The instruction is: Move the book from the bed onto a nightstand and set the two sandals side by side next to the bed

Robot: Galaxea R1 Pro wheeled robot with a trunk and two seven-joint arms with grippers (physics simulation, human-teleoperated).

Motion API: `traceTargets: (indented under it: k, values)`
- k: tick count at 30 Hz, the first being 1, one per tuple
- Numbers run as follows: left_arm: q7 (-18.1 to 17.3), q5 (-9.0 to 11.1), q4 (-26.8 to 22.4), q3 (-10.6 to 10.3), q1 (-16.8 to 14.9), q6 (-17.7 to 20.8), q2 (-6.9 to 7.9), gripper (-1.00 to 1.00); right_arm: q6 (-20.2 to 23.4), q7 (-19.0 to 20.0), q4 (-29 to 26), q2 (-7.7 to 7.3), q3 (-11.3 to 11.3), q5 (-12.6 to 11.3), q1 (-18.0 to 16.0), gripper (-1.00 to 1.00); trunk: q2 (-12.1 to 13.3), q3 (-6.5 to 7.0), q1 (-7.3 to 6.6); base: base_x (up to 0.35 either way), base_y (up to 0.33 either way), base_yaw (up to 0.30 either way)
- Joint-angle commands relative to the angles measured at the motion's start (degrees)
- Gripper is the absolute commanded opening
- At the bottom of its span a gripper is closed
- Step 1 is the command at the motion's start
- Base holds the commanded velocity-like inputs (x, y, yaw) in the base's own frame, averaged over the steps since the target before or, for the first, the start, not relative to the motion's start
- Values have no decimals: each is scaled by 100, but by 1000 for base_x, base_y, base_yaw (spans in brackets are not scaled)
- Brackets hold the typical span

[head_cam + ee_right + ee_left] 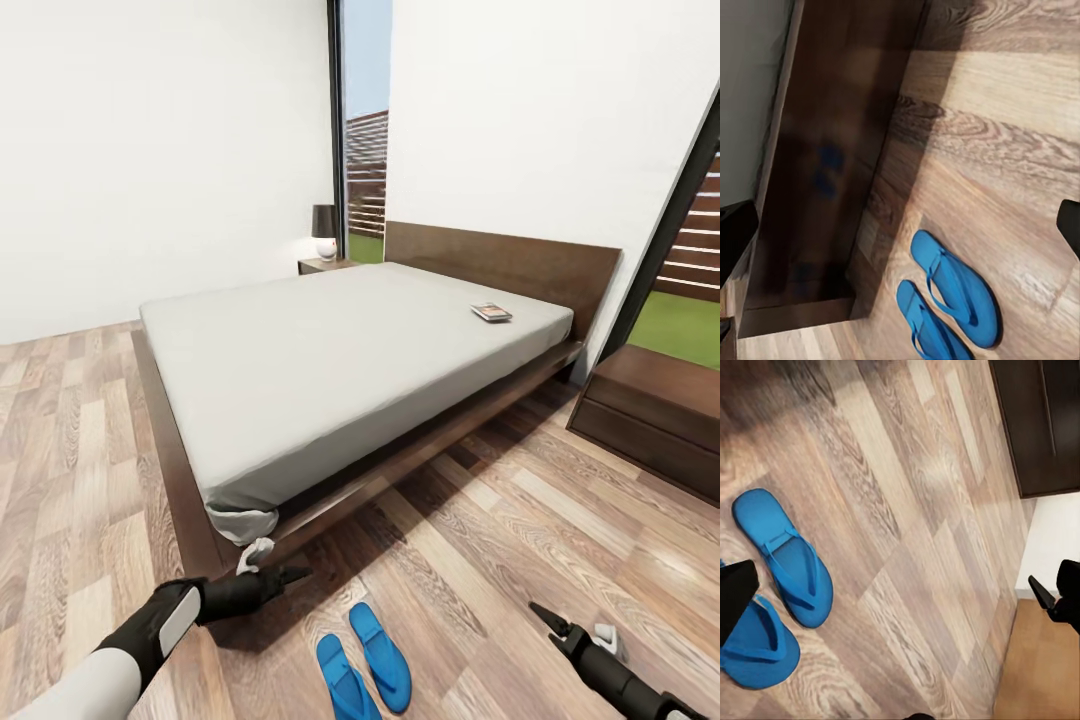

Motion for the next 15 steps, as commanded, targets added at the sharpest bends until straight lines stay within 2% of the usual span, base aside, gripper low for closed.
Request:
traceTargets:
  k: [1, 10, 15]
  values:
    - [10, 57, -24, -39, 20, 30, 23, 100, 54, 29, 18, 14, 41, -58, -7, 100, -2, -5, -1, 0, 0, 0]
    - [18, 61, -10, -79, 98, -135, 127, 100, 16, -161, 16, 149, 69, -53, -3, 100, -2, -5, -1, 0, 0, 0]
    - [22, 61, -7, -85, 103, -150, 134, 100, 11, -321, 13, 163, 69, -58, -3, 100, -2, -5, -1, 0, 0, 0]
